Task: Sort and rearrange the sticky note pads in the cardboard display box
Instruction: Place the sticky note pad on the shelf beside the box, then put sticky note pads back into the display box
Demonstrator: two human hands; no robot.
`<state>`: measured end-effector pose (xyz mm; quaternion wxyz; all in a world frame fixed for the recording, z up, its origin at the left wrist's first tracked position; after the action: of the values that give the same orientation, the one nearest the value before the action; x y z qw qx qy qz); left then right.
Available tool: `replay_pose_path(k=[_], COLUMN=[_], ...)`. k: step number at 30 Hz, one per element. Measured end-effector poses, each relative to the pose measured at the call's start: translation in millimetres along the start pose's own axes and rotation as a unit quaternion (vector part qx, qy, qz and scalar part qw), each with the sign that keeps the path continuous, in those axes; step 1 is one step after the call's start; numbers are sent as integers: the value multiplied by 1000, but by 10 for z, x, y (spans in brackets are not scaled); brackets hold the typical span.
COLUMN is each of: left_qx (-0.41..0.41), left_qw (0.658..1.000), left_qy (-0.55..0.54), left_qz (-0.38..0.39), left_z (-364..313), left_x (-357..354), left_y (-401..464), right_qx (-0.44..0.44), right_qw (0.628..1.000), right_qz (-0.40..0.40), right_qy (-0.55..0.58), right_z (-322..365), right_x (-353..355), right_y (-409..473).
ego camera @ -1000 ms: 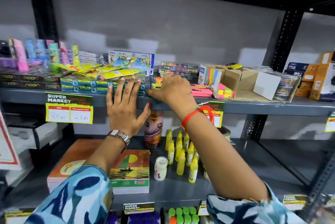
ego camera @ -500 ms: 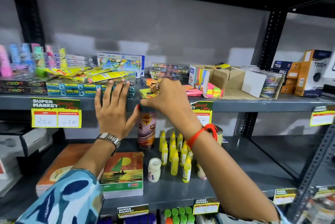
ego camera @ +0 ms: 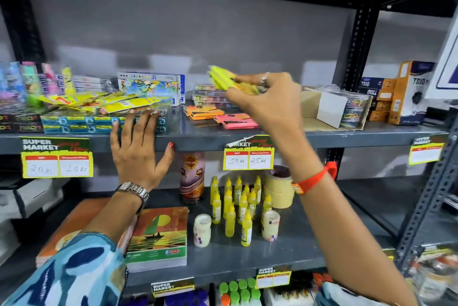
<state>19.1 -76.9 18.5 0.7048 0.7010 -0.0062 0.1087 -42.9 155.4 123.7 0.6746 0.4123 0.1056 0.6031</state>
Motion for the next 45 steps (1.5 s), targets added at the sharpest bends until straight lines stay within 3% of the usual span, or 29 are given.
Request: replay_pose_path(k=[6,14,25,33,39,45], left_qx=[18,68,73,63,63,62], left_qw=[1000,997,997,998,998,998], left_qy=[11,23,32,25,27,28], left_qz=[1,16,14,1,2,9], left_z=[-6,-68,-42,-70,-64,-50], left_x=[-10,-69,-97,-71,-75,-86], left_y=[13,18,11,19,13,9], right_qx=[-21,-58,-8,-40,-39,-22], right_qw=[994,975,948,940,914,898], right_qz=[-68,-101,7,186,202,152], right_qy=[-88,-190,-317,-284,-349,-413], right_z=[-588,-1186,-1379,-1542,-1617,-1551], right_x=[620,770,272,164,137,162], right_y=[62,230,479,476,495,498])
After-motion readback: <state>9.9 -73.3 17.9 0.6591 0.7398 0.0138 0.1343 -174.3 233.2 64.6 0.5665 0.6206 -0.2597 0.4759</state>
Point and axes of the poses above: each hand's wrist, its own y-axis towards the middle knuckle, its own x-axis out of the back of the hand, z = x × y, the point moved 9 cm from there along y, towards the middle knuckle, and after that the axes turned 7 degrees about -y, right-handed, at the moved point
